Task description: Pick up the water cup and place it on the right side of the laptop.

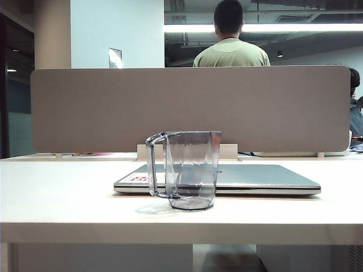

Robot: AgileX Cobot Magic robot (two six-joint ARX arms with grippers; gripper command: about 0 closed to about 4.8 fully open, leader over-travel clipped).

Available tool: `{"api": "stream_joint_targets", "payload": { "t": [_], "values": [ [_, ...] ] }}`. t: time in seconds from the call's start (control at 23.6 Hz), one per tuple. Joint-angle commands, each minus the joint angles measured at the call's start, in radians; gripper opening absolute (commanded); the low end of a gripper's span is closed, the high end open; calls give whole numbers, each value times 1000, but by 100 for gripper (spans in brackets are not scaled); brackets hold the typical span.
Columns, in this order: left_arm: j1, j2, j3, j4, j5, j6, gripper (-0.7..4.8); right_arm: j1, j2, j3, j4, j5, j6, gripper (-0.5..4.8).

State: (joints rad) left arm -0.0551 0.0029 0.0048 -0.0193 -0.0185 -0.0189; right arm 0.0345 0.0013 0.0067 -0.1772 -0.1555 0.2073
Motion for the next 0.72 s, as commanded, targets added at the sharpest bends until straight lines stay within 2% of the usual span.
{"api": "stream_joint_targets", "payload": {
  "t": [0.04,0.25,0.38,0.72],
  "values": [
    [0,1,3,13,4,0,-3,1,-2,-6,26,-73,46,-9],
    [0,1,3,13,9,0,-4,1,-2,-2,34,-124,78,-9],
    [0,1,3,13,47,0,-4,3,-2,12,48,-156,81,-9],
    [0,1,3,0,48,0,-4,40,2,109,64,-157,80,-9]
  ]
}}
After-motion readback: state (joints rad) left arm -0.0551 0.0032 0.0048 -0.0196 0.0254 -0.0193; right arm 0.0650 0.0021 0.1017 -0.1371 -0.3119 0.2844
